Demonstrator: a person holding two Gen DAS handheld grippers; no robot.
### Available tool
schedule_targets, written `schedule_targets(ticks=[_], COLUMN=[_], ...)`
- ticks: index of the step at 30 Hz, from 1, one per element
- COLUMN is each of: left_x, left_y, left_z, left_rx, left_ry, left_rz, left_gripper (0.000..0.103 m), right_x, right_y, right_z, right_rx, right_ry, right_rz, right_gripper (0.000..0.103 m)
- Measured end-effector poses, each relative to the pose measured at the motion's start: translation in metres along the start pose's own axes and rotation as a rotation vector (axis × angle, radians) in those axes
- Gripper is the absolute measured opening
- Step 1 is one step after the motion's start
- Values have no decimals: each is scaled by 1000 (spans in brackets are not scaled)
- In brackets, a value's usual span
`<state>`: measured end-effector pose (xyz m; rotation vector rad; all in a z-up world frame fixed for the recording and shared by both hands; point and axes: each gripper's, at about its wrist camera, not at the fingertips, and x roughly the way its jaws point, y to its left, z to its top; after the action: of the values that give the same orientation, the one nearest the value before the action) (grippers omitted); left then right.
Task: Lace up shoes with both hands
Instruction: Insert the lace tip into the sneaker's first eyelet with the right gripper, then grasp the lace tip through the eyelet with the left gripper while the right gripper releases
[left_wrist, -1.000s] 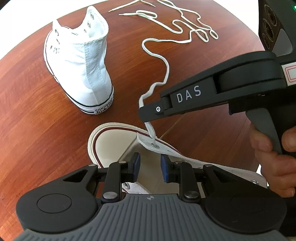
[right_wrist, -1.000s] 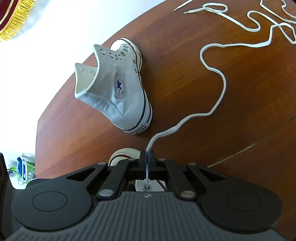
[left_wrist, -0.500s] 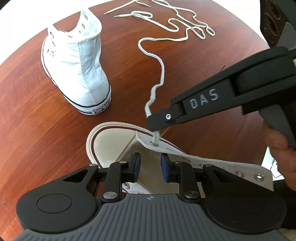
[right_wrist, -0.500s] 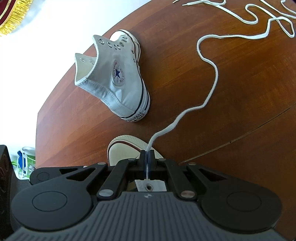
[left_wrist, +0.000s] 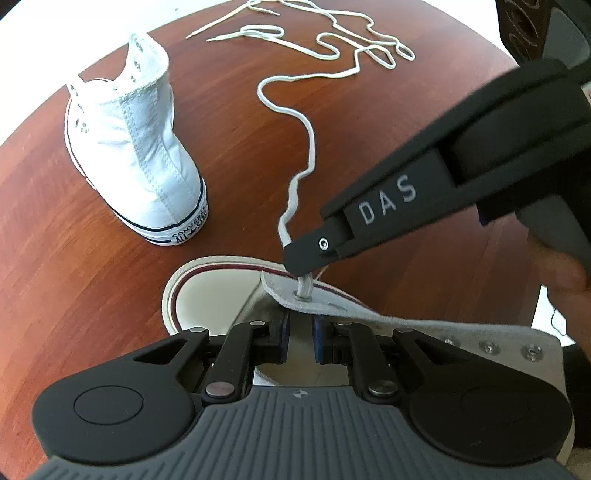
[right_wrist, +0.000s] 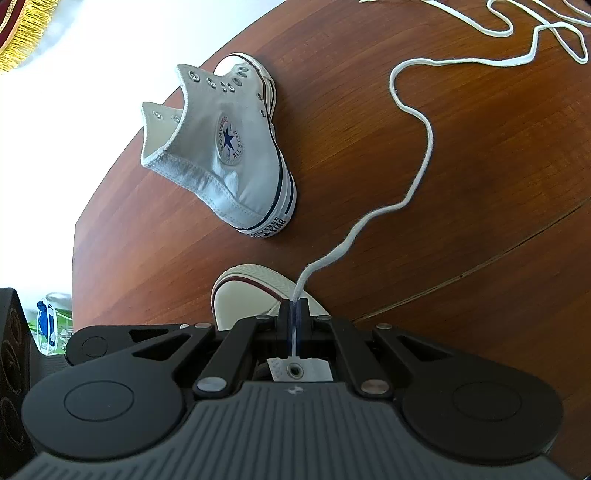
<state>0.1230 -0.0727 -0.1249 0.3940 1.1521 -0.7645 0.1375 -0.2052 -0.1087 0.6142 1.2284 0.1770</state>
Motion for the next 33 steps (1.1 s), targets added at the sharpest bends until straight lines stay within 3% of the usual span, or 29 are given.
schedule_targets(ticks=[3,15,17,19,33], left_x=[0,-22,-25,-28,-54], left_y=[-1,2,5,7,14], left_z=[0,-7,-7,-7,-26], left_rx=[2,-54,-62,-72,-108], left_ry=[3,7,3,0,-27], left_rz=[4,21,31,35,54], left_gripper=[2,2,2,2,0], right_x=[0,-9,-12,-15,-27], right_y=[0,9,9,11,30], right_z=[0,1,0,-1,-7], right_rx=[-6,-93,-110,-131,-336], right_ry=[1,-22,-29,-37,-36], right_rz=[1,-35,-43,-54,-88], right_gripper=[2,9,21,25,25])
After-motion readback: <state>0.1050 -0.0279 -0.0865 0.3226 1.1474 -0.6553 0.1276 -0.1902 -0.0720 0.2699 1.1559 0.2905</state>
